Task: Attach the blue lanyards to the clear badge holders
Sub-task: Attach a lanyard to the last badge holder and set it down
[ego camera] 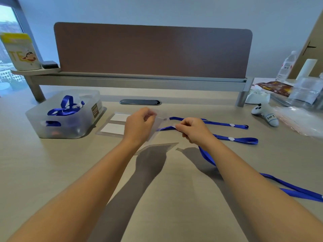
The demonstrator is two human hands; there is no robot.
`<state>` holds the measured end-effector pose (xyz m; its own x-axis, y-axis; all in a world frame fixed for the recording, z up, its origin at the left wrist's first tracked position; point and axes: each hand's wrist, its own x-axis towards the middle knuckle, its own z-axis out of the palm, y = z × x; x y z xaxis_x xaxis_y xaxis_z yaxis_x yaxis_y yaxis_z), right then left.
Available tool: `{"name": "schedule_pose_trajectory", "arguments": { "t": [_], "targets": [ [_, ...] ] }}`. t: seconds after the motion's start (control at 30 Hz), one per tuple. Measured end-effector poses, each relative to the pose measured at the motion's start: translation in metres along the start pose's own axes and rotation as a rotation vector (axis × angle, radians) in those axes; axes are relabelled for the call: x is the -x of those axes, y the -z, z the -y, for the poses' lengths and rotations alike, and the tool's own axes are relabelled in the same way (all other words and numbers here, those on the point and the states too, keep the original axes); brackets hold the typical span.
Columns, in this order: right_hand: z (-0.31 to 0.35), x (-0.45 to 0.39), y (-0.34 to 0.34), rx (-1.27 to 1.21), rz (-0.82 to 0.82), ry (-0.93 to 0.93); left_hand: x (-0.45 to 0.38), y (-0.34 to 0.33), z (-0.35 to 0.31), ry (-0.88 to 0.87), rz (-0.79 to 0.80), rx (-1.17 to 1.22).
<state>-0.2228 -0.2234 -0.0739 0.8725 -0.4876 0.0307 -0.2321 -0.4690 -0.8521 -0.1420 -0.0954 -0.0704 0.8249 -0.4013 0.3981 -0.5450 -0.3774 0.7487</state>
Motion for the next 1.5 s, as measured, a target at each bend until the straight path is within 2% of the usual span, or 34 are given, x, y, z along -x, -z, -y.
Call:
{"name": "schedule_pose_trajectory", "arguments": {
  "t": [0.17, 0.33, 0.67, 0.87, 1.1, 1.2, 1.3, 1.4, 1.5],
  "targets": [
    [0.02, 0.006, -0.005, -0.235, 0.061, -0.065, 0.001, 0.001, -0.003, 0.081, -0.036, 0.214],
    [0.035, 0.009, -0.01, -0.374, 0.096, -0.06, 0.006, 0.005, -0.005, 0.086, -0.053, 0.338],
    [0.044, 0.012, -0.013, -0.394, 0.108, -0.084, 0.009, 0.013, 0.0, -0.019, -0.09, 0.308],
    [0.047, 0.011, -0.014, -0.407, 0.108, -0.021, 0.009, 0.016, 0.003, -0.087, -0.098, 0.233],
    [0.045, 0.011, -0.019, -0.433, 0.117, 0.043, 0.008, 0.022, 0.001, -0.054, 0.024, 0.257],
    [0.046, 0.011, -0.019, -0.464, 0.126, 0.023, 0.006, 0.024, 0.004, -0.149, -0.002, 0.165],
    [0.048, 0.011, -0.021, -0.53, 0.12, -0.05, 0.004, 0.026, 0.01, -0.358, -0.081, -0.094],
    [0.051, 0.009, -0.023, -0.505, 0.097, -0.102, 0.001, 0.03, 0.016, -0.582, -0.059, -0.33],
    [0.05, 0.007, -0.024, -0.473, 0.089, -0.101, 0.0, 0.032, 0.018, -0.686, -0.074, -0.451]
  ]
}}
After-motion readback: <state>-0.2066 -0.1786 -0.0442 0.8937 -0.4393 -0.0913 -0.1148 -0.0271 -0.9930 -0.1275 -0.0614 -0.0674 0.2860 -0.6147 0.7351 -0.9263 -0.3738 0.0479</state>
